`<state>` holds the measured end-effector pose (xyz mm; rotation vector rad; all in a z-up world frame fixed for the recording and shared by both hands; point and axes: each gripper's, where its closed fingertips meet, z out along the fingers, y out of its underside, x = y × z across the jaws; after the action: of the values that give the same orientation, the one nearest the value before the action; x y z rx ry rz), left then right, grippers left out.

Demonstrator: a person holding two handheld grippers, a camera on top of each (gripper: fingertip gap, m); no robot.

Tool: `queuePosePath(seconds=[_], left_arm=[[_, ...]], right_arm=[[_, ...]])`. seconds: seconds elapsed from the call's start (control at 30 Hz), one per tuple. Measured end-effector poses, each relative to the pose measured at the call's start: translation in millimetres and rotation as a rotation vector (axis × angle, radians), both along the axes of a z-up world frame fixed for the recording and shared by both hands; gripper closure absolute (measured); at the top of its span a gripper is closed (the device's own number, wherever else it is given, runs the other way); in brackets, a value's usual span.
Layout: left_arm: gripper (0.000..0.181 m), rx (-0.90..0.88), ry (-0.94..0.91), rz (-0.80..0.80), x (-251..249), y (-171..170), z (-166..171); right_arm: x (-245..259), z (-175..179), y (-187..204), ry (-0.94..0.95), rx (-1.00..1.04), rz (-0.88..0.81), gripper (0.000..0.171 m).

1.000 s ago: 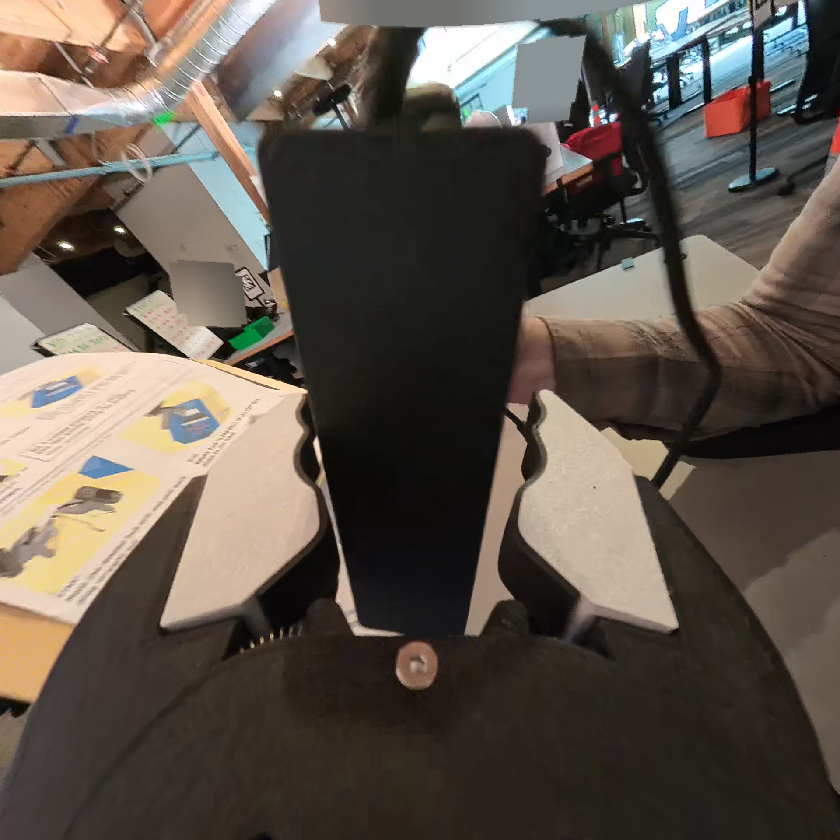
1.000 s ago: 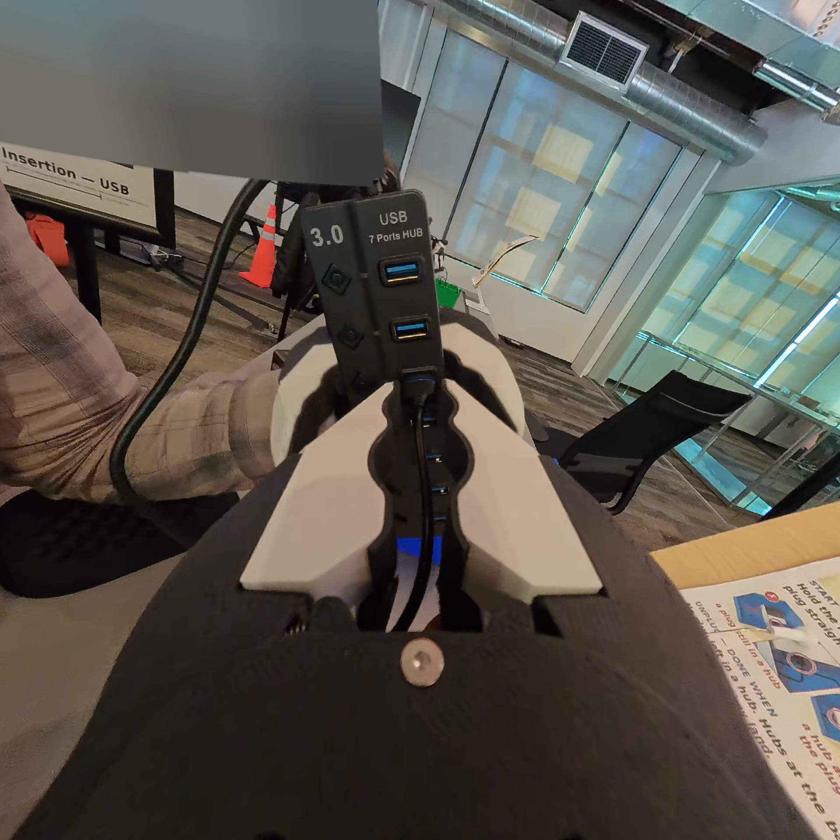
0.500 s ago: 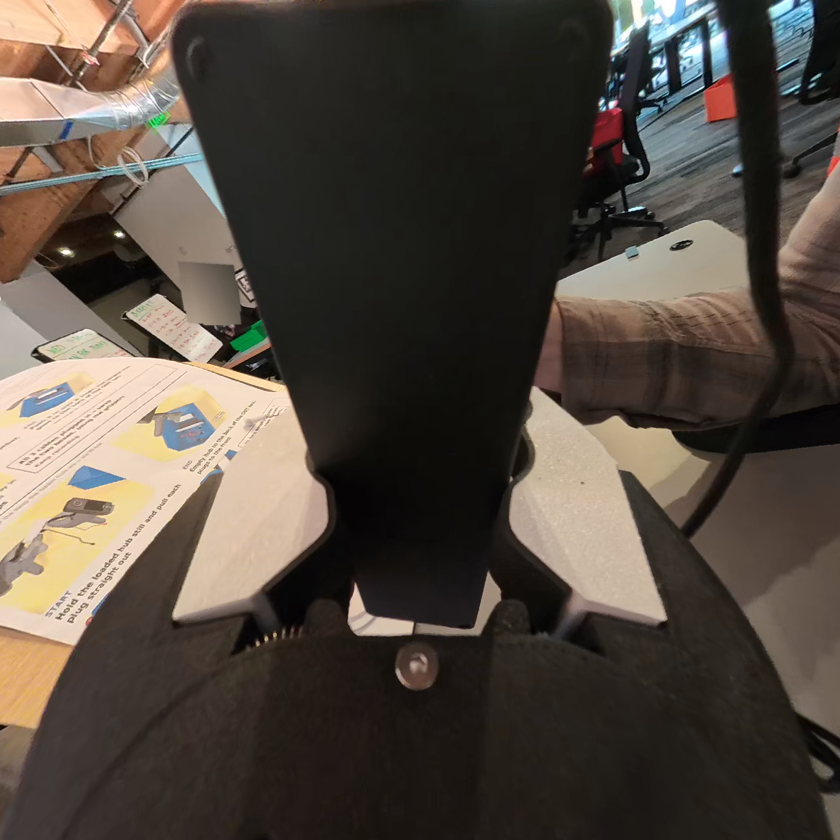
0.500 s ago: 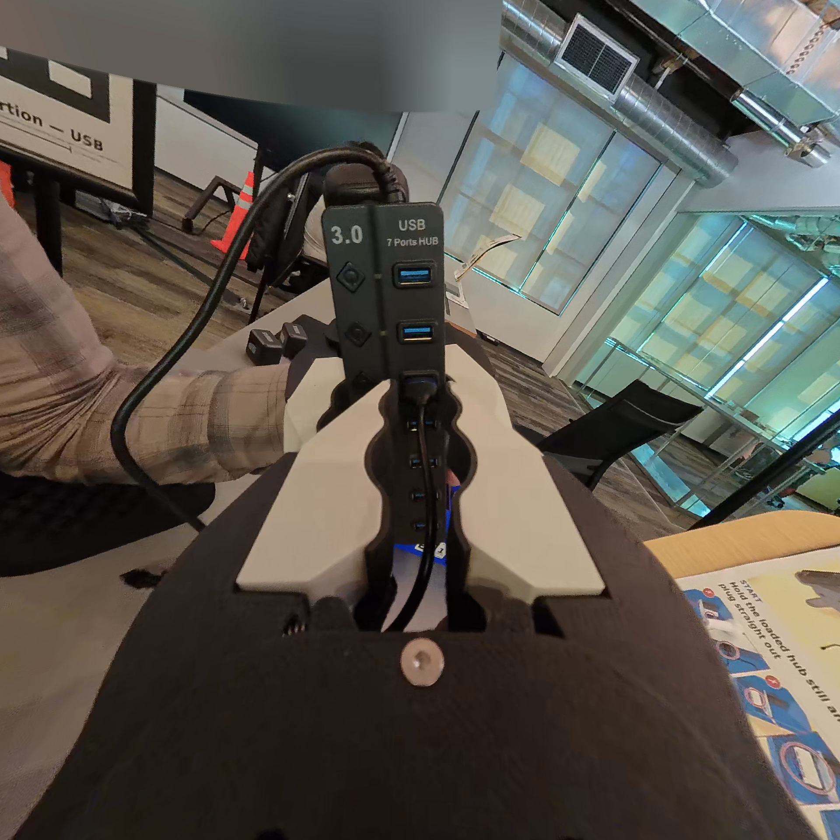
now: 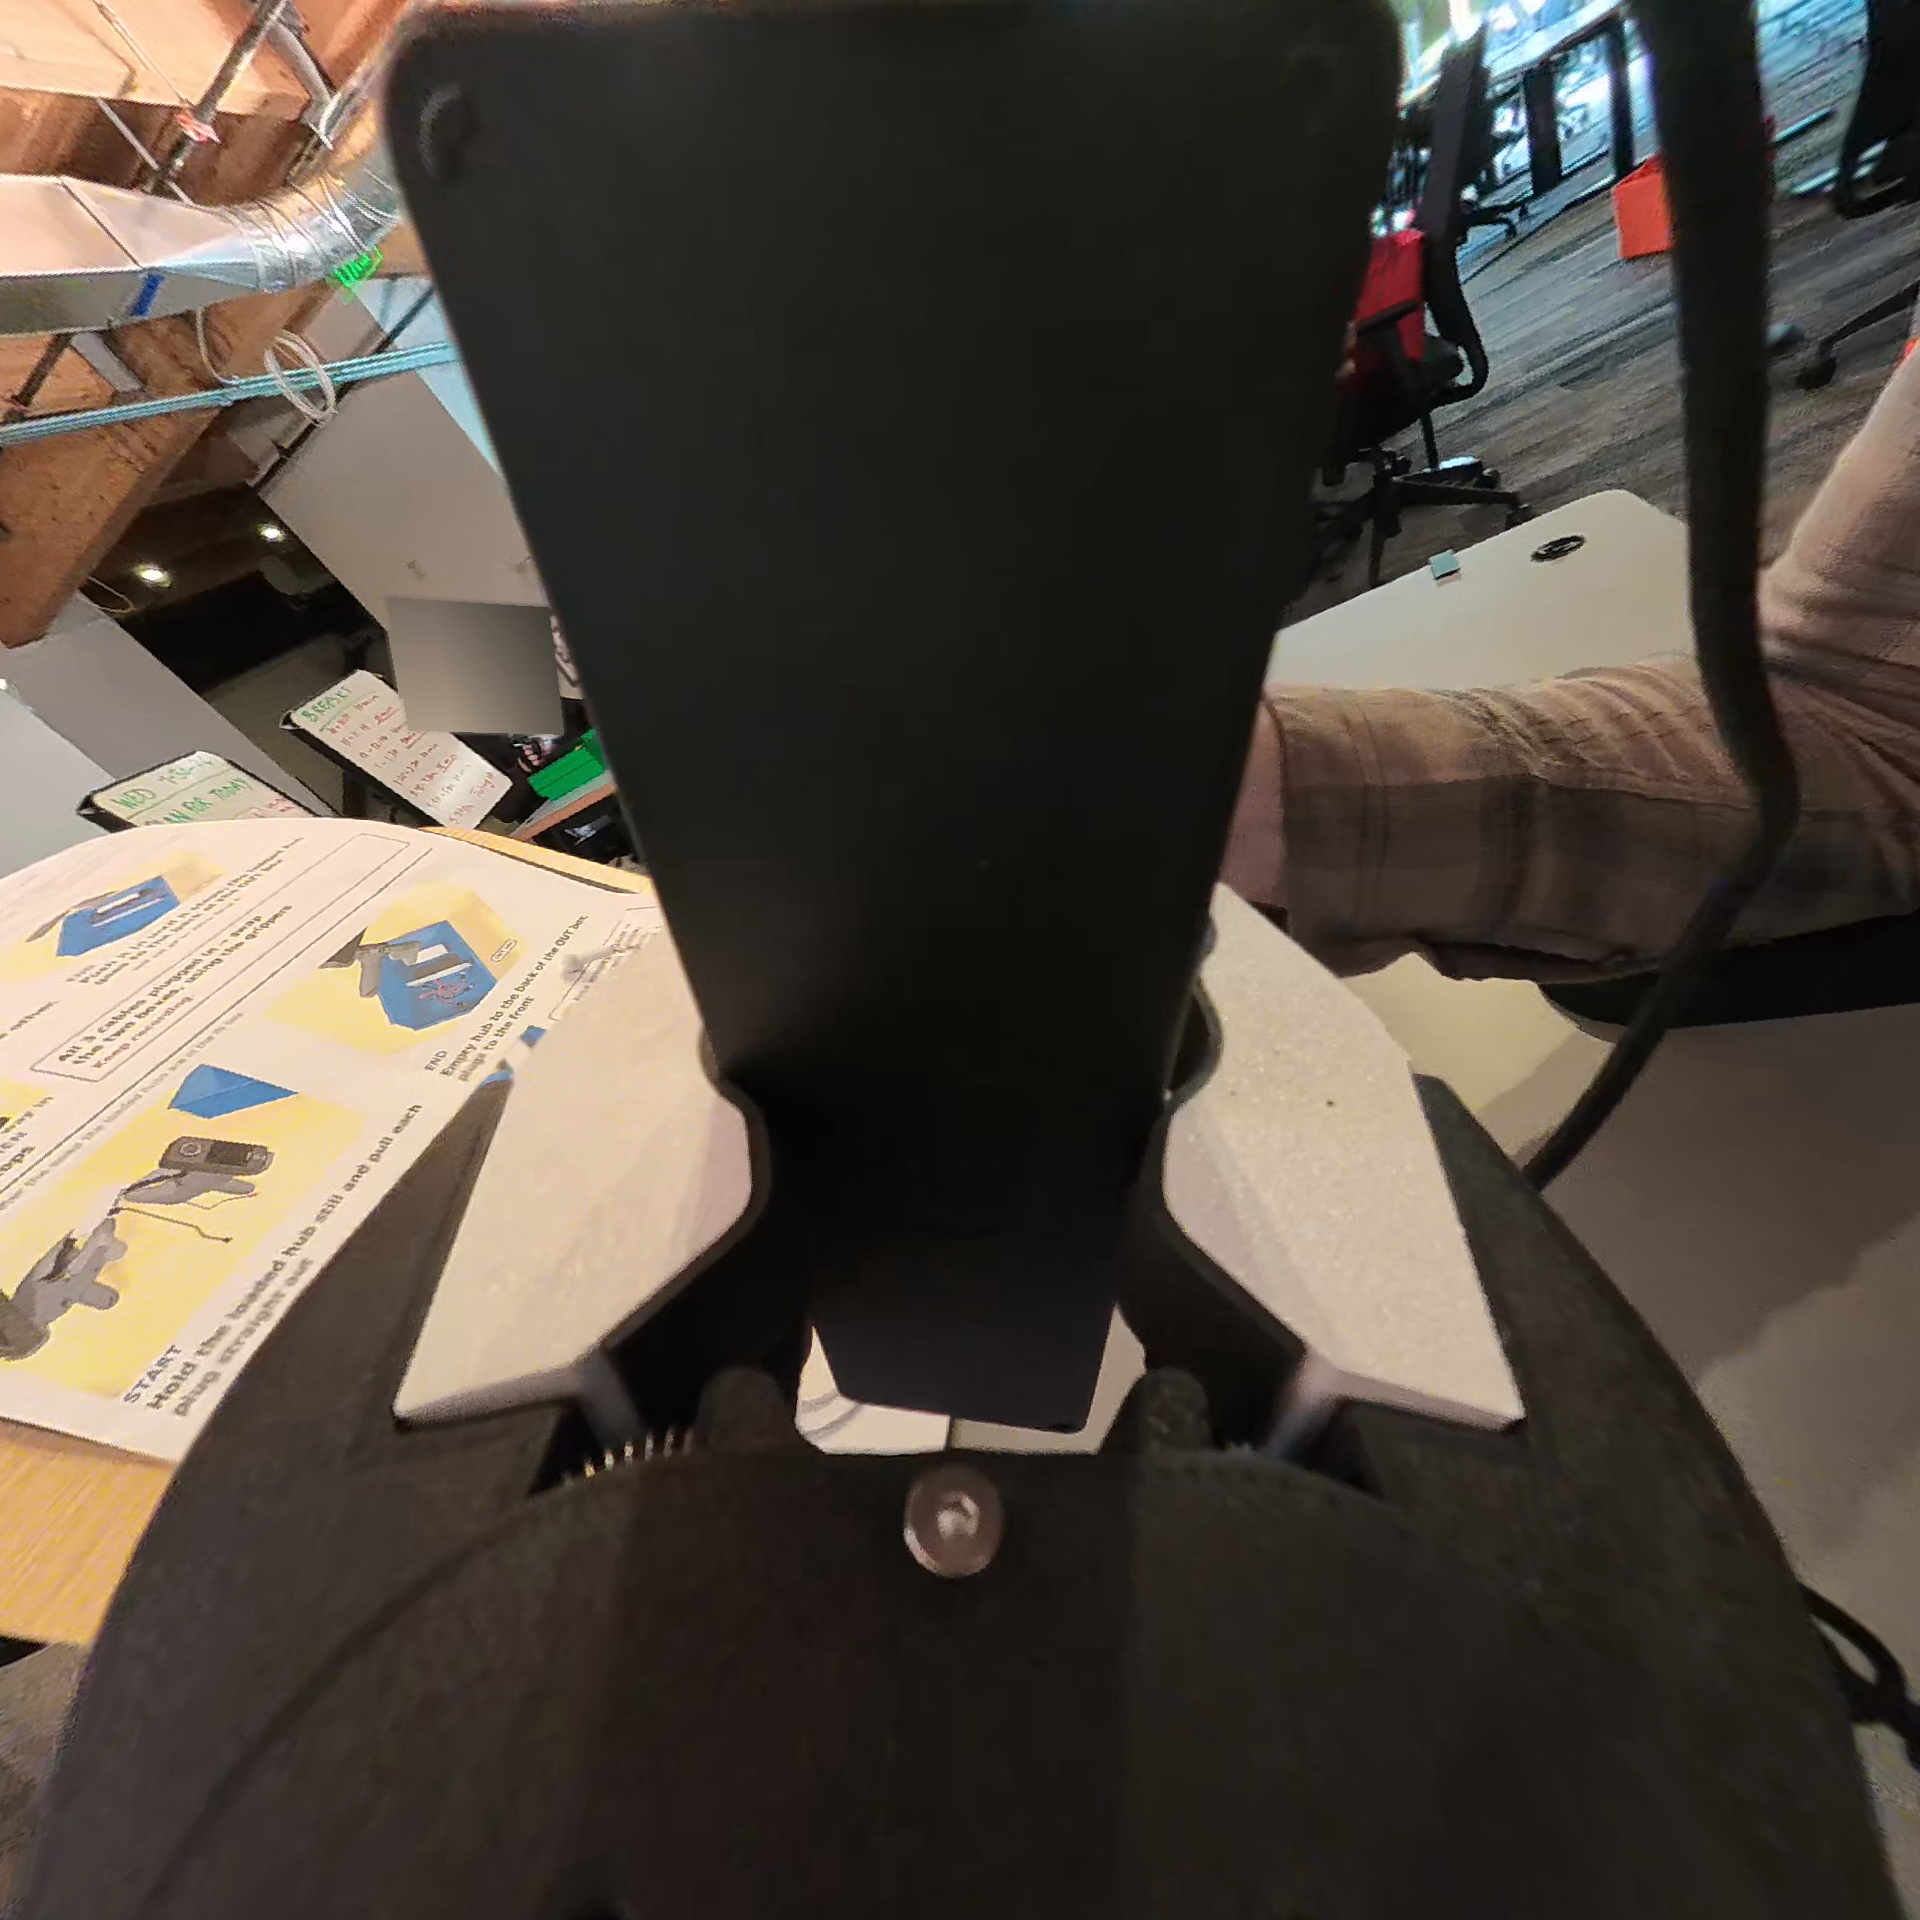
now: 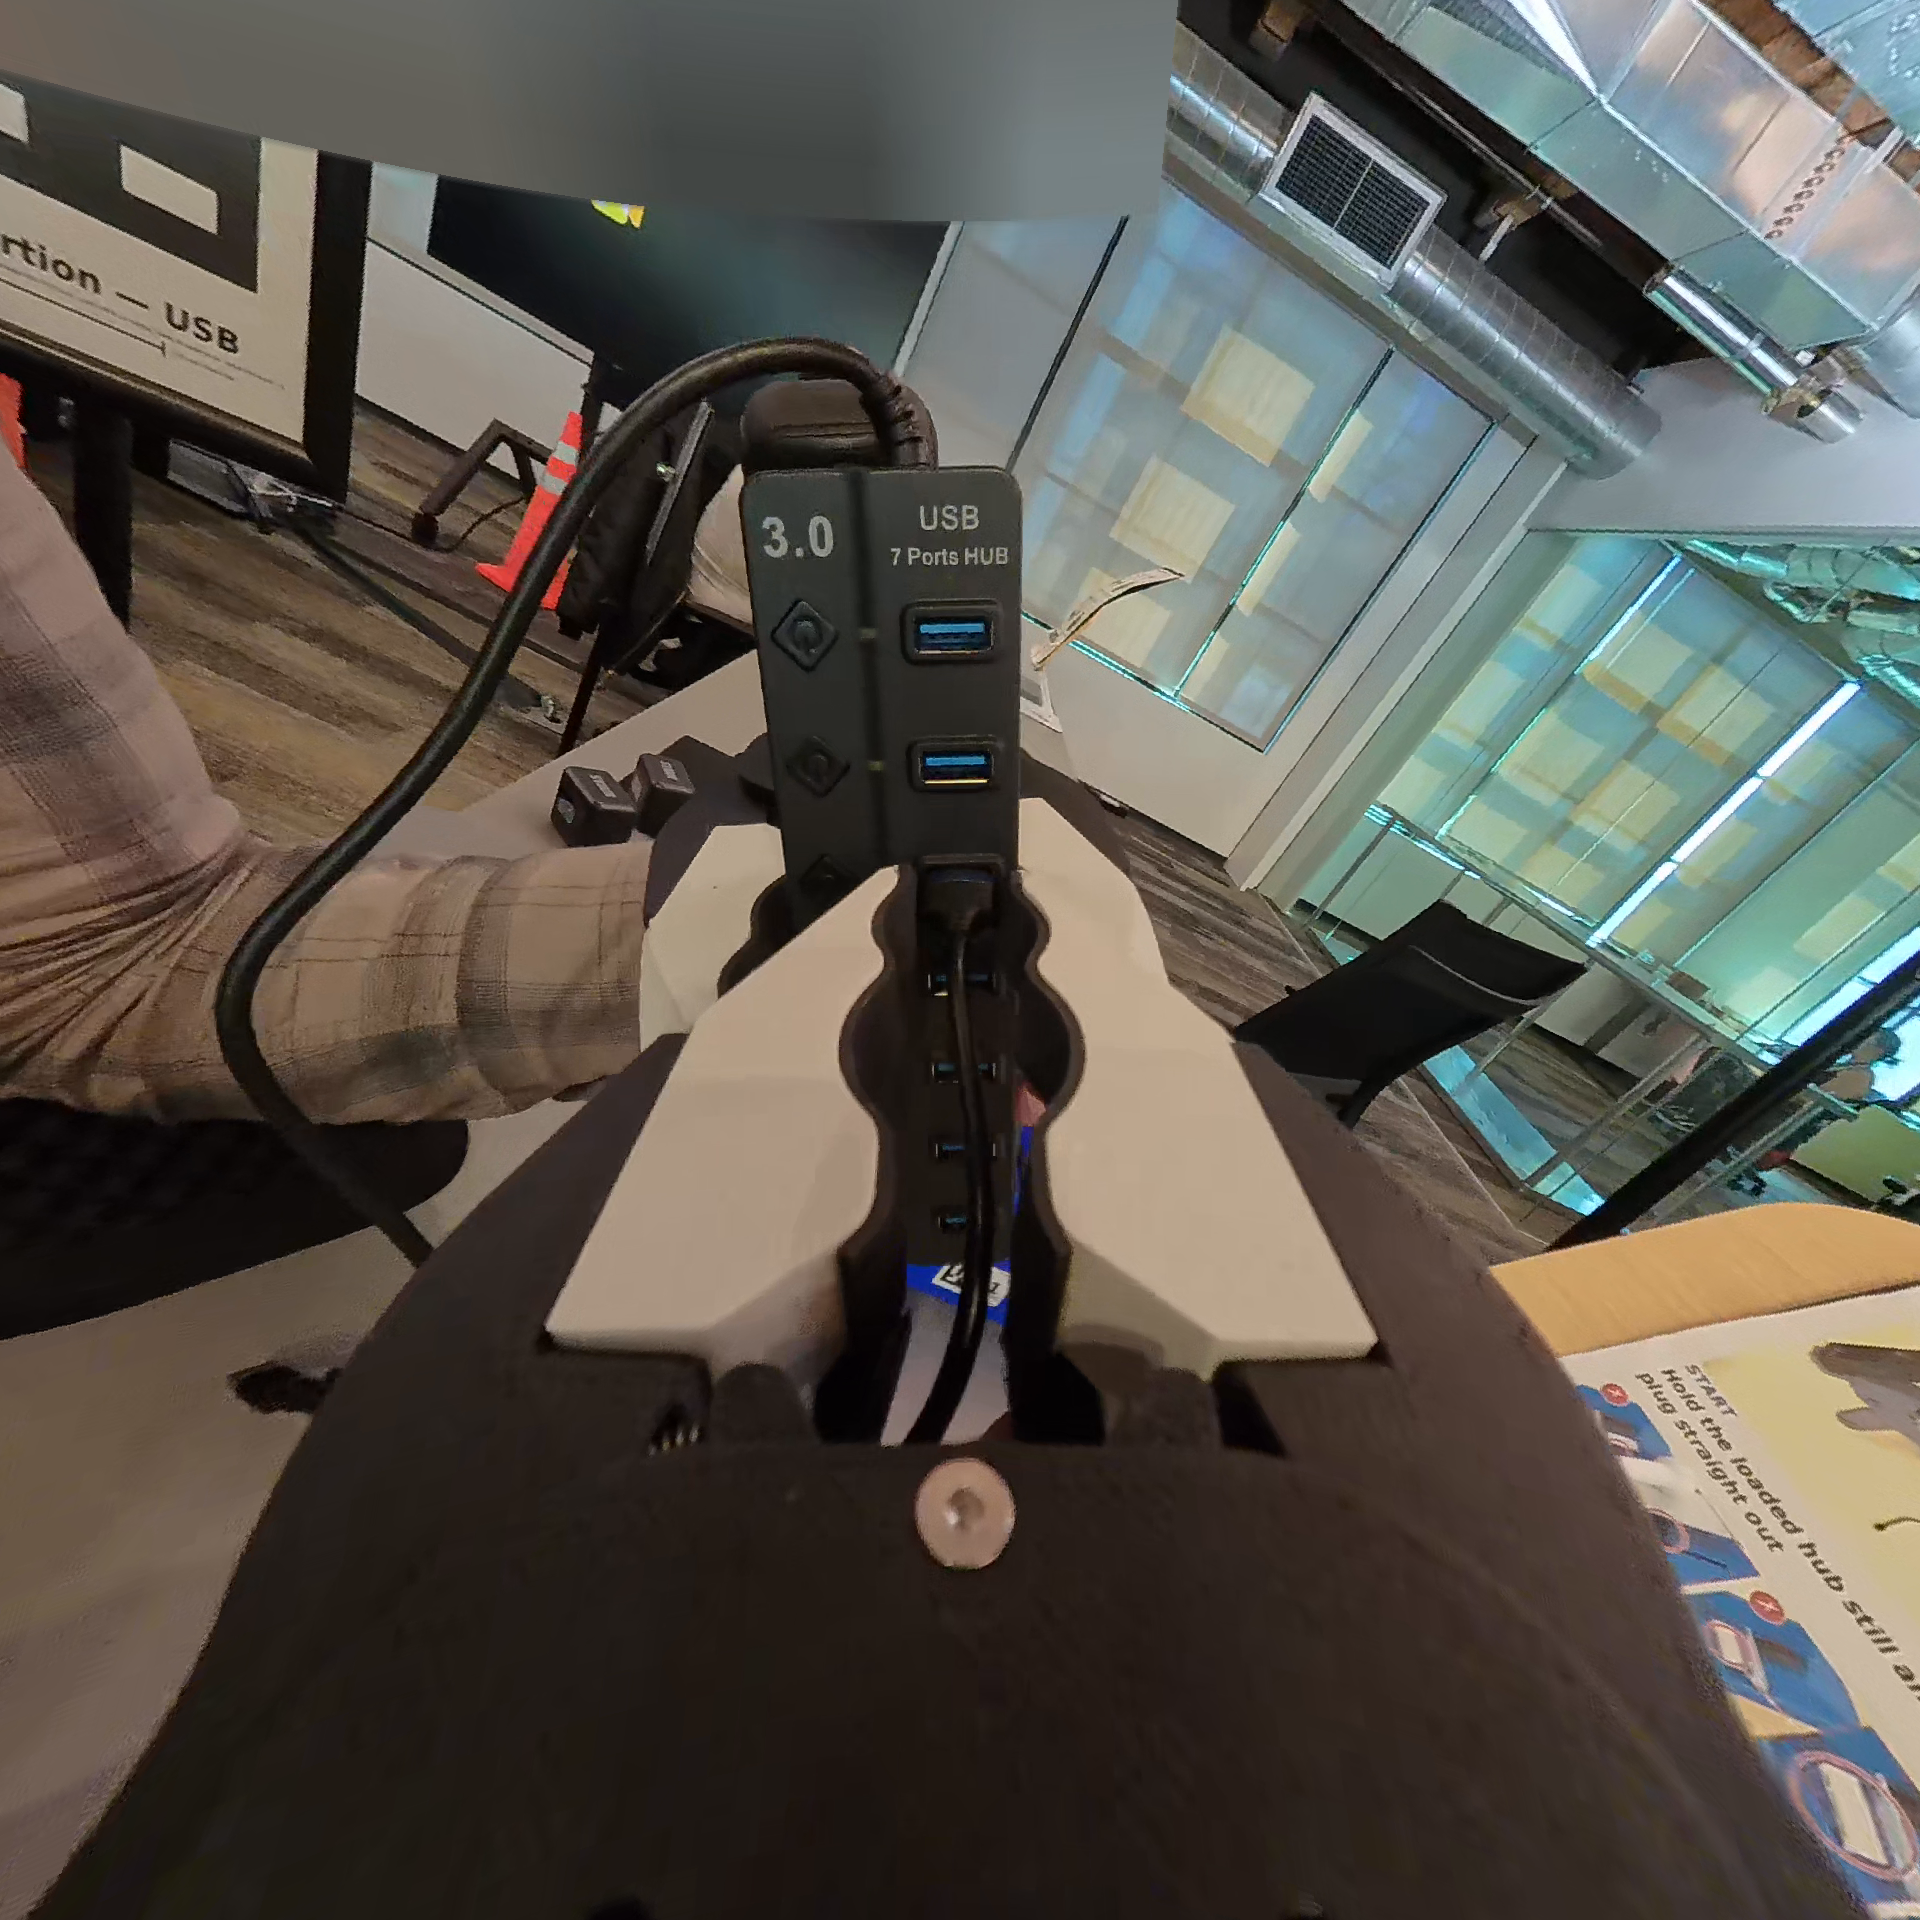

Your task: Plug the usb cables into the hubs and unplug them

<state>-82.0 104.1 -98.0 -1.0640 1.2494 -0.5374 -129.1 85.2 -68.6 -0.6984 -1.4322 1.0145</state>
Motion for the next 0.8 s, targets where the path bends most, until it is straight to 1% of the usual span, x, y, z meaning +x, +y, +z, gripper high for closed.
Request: queuePosePath(seconds=[0.03,0.17,0.23,0.43,0.53,0.7,0.8], left_arm=[[0.103,0.001,-0.009,0.008,-0.5,1.6,1.5],[0.105,0.022,-0.005,0.053,-5.2,7.5,2.2],[0.106,0.031,0.005,0.048,-7.2,5.0,2.1],[0.107,0.067,0.095,0.007,6.3,-11.4,-3.1],[0.108,0.065,0.093,0.026,9.7,-7.0,-3.3],[0.108,0.053,0.008,0.058,-6.2,5.1,3.2],[0.108,0.044,0.01,0.053,-11.3,6.6,-0.1]], right_arm=[[-0.6,1.1,1.0,0.007,0.005,-0.011,0.157],[-3.7,2.1,4.2,0.007,0.051,-0.071,0.157],[-5.0,2.1,0.8,-0.015,0.053,-0.076,0.157],[11.6,-0.6,-13.9,-0.053,0.043,0.048,0.157],[15.1,-0.5,-9.9,-0.051,0.067,0.024,0.158],[-2.4,2.2,0.6,-0.049,0.083,-0.112,0.157],[-6.6,-1.7,2.3,-0.062,0.064,-0.111,0.157]])
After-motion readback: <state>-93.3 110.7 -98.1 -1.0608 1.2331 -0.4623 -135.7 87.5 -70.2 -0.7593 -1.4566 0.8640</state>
